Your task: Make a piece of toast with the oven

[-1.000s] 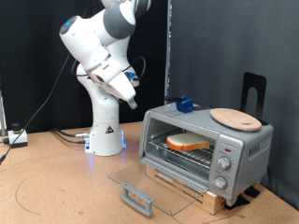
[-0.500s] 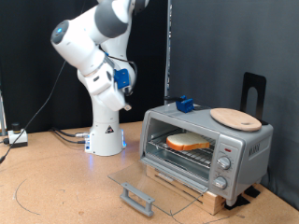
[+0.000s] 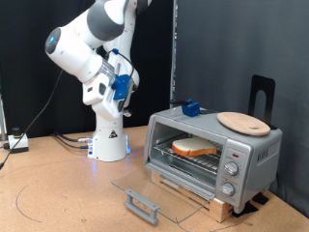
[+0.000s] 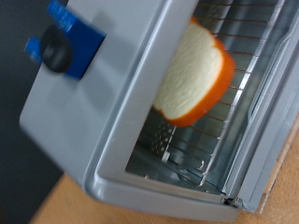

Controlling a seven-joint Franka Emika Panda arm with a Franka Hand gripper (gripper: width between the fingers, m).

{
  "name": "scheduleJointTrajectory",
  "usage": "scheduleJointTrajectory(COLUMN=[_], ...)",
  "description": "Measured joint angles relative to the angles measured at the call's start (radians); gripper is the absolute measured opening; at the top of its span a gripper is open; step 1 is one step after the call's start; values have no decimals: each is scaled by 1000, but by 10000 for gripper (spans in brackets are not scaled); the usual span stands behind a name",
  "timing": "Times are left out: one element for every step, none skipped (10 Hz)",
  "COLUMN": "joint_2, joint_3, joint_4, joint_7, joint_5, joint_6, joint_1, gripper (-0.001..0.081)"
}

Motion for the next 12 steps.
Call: scheduleJointTrajectory(joint_2=[30,61,93,129,167,204,240,275,304,324,334,334], joint_3=[-2,-3,-5,-7,-11,-15,-16,-18,-19,-20,-20,-20], joint_4=[6,15,27,45,63,77,93,107,116,117,117,117], joint_7=[43,47,43,37,23,12,4,2,2,-13,-29,-26], joint_5=[-2,-27,-58,-89,-107,-118,-130,-145,-155,-155,-153,-153], joint_6=[31,64,89,99,116,134,153,174,197,226,241,239], joint_1=[-21,-37,-50,-62,-70,-77,-84,-90,-93,-94,-94,-94], gripper=[809,809,809,809,809,809,809,809,809,809,809,809])
